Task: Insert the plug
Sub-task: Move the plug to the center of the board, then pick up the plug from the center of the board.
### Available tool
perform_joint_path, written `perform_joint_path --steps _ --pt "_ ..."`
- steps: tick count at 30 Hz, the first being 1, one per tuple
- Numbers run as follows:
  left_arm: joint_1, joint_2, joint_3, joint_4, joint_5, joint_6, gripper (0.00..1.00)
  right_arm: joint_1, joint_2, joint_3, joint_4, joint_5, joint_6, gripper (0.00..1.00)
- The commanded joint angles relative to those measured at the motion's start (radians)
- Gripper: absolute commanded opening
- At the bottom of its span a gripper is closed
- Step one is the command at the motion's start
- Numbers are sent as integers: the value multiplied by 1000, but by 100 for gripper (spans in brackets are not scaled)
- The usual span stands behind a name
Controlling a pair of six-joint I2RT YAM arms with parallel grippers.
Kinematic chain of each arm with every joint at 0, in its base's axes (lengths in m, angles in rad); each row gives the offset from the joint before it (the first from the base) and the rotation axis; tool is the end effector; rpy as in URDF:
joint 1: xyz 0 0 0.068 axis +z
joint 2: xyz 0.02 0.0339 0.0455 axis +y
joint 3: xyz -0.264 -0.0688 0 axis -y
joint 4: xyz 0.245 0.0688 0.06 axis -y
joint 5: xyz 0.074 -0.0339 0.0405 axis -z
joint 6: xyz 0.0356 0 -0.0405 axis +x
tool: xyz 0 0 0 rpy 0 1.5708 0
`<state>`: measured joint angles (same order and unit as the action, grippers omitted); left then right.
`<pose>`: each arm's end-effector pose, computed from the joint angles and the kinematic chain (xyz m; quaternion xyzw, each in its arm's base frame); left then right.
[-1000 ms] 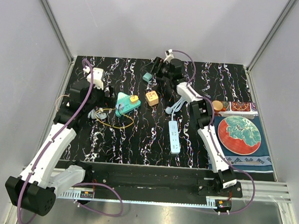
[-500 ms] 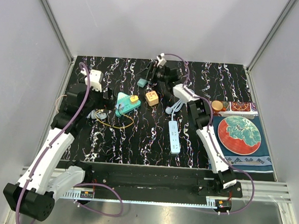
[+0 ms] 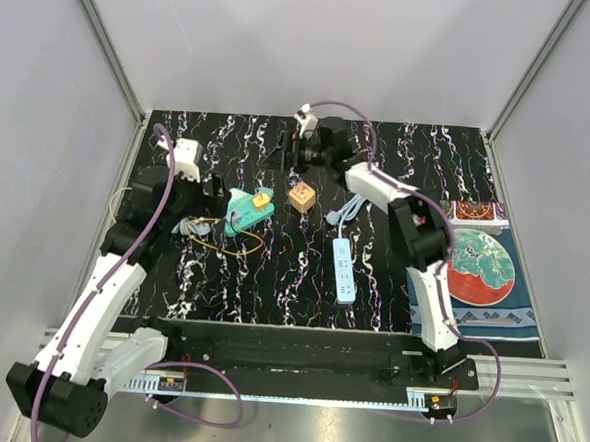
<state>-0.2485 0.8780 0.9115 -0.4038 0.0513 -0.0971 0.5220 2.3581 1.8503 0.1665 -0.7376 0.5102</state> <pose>0.1899 -0.0501 0.3452 0.0768 0.8215 -0.1179 0.5526 0.4604 0.2924 0.1995 -0.2124 0.7608 0.5216 0.3226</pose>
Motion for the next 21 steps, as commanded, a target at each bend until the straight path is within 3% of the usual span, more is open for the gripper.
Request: perform_joint_path --steps 1,6,12,18,21 --pt "6 106 79 19 13 -39 99 -66 -250 -124 -68 234 -128 99" --pt "8 294 191 -42 21 -39 99 -134 -463 -360 -119 389 -137 100" --pt "2 614 438 -154 16 23 93 -140 -677 -615 -151 515 -174 99" --pt "-52 896 671 -254 -48 73 89 -140 -825 -791 -160 578 -179 98" --pt "-90 1004 751 -260 -79 73 81 -140 -890 -862 -194 584 -183 97"
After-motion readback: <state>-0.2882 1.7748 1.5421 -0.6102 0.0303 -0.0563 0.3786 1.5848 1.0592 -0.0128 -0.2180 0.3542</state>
